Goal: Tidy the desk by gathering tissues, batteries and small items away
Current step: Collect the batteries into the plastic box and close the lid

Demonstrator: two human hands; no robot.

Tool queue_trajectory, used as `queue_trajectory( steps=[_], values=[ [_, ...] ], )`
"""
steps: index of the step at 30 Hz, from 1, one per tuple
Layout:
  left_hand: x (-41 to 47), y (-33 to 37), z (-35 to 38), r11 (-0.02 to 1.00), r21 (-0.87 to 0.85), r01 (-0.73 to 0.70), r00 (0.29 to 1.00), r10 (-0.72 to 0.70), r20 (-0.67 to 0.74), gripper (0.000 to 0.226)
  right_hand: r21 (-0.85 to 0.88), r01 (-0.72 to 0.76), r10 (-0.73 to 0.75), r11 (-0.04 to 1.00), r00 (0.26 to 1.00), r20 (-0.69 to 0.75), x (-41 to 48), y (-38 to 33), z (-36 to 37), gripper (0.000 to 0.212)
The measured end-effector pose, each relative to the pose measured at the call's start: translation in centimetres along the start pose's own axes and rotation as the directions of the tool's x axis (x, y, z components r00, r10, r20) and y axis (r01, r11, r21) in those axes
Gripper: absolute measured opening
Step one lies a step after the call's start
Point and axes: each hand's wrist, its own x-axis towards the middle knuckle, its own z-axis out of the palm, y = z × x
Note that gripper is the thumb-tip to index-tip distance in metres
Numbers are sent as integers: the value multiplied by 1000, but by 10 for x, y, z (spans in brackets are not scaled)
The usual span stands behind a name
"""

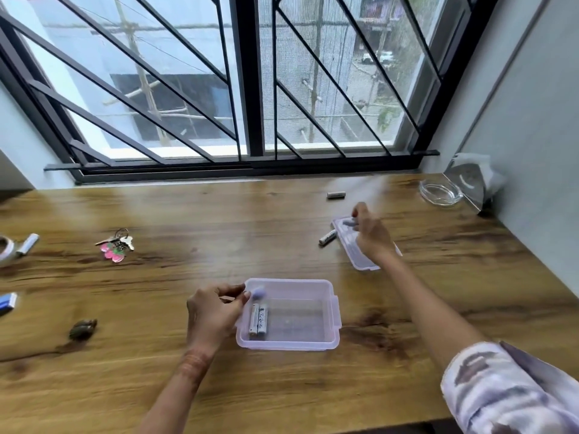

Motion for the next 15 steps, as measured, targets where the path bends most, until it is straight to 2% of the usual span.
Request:
queue_trajectory(
  steps=[3,6,8,12,15],
  values=[
    [0,1,1,1000,-3,2,1000,-2,-9,23,-105,133,-114,986,979,170,3,-14,19,39],
    [-2,2,1,1000,-9,-3,1000,3,-18,22,-141,238,-203,961,953,224,6,-22,24,25],
    [-3,2,2,1000,-6,-6,1000,5,-26,23,-124,302,-261,945,927,267,11,-24,23,23],
    [-3,1,3,1000,-7,10,999,-10,-42,23,-119,381,-300,917,855,423,18,-33,25,26],
    [-4,1,3,1000,-10,12,999,-13,-48,22,-133,392,-284,910,826,487,17,-39,27,27]
  ],
)
